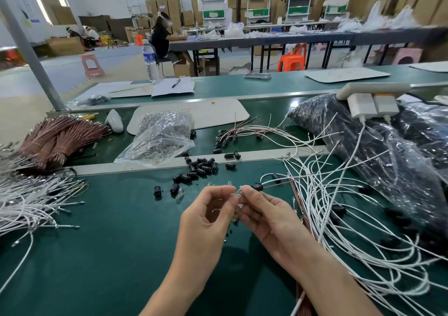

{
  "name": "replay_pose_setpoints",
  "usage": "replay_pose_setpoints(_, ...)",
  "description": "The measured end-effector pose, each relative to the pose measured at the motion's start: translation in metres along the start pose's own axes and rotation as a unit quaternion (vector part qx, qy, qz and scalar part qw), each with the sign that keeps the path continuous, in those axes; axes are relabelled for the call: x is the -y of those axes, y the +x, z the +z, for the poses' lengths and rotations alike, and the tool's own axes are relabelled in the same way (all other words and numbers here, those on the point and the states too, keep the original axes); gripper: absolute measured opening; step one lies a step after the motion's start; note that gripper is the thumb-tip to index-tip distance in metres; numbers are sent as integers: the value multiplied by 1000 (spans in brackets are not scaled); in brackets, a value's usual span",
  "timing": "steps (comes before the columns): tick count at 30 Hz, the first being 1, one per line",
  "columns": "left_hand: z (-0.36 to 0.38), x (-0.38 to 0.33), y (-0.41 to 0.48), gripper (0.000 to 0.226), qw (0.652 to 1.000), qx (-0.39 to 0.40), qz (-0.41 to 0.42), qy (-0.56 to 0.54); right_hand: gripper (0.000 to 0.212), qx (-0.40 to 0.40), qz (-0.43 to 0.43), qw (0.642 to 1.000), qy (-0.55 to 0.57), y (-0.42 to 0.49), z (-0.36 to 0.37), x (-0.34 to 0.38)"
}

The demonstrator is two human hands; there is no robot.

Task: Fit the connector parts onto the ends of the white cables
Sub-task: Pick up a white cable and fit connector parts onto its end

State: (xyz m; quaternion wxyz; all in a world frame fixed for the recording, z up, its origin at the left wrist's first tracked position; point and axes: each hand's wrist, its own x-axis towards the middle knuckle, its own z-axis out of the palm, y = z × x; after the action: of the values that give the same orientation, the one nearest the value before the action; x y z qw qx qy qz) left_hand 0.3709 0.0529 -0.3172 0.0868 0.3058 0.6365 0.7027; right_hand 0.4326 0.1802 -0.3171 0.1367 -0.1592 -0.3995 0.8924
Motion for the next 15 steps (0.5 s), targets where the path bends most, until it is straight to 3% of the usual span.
replay_pose_setpoints(10,-6,7,1,11,998,9,27,64,24,-4,-11,1000,-22,0,-1,-2)
replay_pose_setpoints(15,-8,9,1,13,995,28,52,84,15,-10,-15,998,-57,0,-2,-3)
